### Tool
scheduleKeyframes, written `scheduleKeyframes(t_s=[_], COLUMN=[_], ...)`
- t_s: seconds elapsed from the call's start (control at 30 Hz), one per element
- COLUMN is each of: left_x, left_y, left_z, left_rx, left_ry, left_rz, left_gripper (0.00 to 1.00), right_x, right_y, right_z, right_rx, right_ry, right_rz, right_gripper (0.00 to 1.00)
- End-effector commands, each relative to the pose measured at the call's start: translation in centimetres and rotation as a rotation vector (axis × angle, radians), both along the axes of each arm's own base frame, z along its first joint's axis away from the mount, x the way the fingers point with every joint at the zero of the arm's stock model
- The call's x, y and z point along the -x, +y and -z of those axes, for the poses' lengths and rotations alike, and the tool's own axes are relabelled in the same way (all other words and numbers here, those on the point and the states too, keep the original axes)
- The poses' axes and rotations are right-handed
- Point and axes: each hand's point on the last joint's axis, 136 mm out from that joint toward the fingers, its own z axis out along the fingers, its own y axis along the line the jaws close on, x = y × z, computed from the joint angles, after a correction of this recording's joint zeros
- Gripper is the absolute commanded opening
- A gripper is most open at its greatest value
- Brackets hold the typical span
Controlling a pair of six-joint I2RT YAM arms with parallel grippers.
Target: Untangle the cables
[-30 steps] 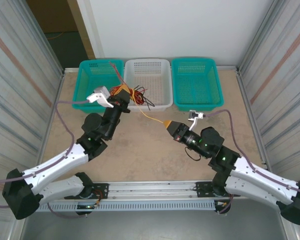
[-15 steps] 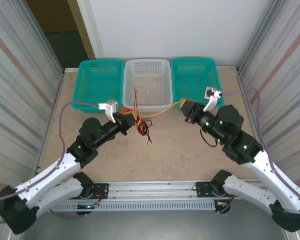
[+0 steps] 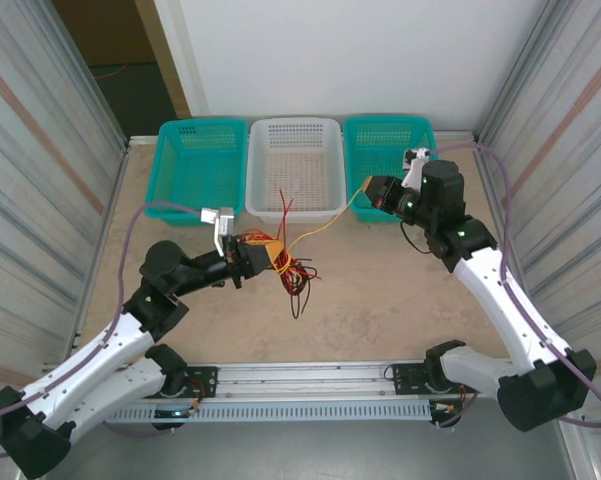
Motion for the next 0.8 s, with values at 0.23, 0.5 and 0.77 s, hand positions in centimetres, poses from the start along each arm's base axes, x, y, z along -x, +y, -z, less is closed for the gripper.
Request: scheduleKeyframes(t_s=[0.23,0.5,0.77], left_x=[-1.3,-3.9,-6.8], left_y=[7.0,17.5,22.1], left_z=[-9.8,-9.3,-3.3], left_rx=[0.155,0.227,0.046], left_ry=[-0.183,-0.234,-0.042], left_rz=[-0.406,-1.018,-1.302], left_gripper=[0.00,0.00,0.00], right_x=[-1.3,2.2,3.9], right_y=[-1.1,-3.2,-9.2], right_z=[9.6,12.5,7.7], right_rx=[-0.076,-0.041,-0.092], right_ry=[0.155,0.219,0.124], right_rz=[0.098,0.143,0.276], right_gripper=[0.00,0.00,0.00])
